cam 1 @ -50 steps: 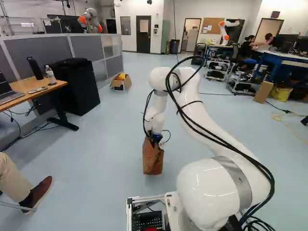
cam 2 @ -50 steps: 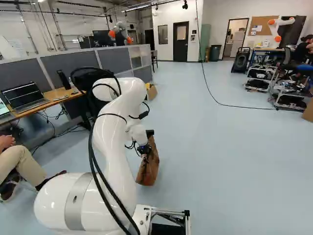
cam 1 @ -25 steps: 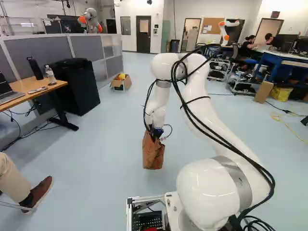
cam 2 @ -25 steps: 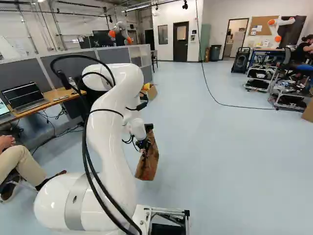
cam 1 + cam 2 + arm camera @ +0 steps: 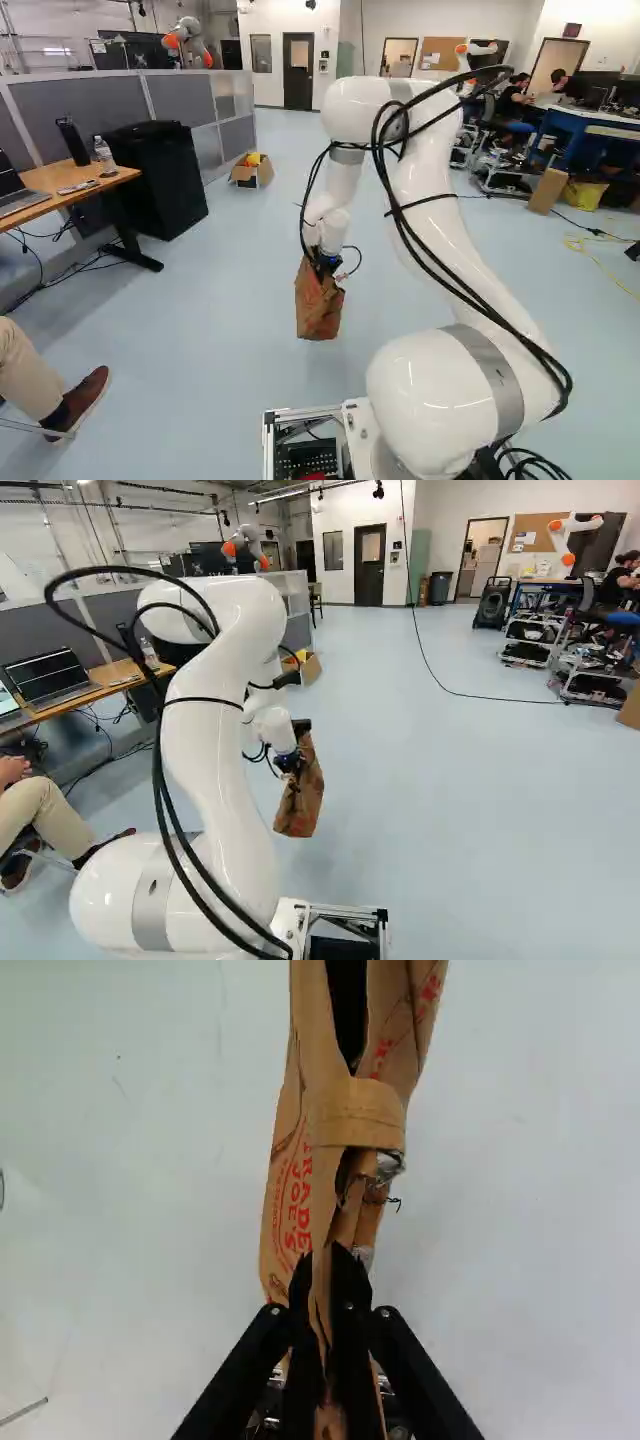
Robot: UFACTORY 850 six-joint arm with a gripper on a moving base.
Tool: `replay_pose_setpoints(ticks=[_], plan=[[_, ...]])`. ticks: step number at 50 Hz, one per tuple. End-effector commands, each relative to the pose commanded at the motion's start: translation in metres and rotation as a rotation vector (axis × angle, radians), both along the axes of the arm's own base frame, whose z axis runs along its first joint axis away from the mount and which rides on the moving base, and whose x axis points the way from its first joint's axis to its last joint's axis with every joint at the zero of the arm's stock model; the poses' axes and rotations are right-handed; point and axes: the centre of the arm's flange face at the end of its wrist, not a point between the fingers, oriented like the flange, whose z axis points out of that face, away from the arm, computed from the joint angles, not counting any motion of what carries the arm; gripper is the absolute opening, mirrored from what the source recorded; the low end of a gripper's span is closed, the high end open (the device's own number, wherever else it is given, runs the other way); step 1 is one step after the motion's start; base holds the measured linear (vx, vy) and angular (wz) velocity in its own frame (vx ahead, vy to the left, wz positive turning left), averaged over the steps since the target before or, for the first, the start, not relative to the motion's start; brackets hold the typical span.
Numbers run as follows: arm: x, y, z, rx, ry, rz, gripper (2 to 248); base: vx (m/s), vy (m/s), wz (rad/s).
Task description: Pick up the grocery bag from the ground
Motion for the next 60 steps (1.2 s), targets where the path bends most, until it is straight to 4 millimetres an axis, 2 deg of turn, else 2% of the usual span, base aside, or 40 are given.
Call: replay_pose_setpoints(ticks=[60], plan=[[-0.044, -0.005, 0.154, 0.024, -0.216, 0.0, 23, 0.0, 0.0, 0.0]])
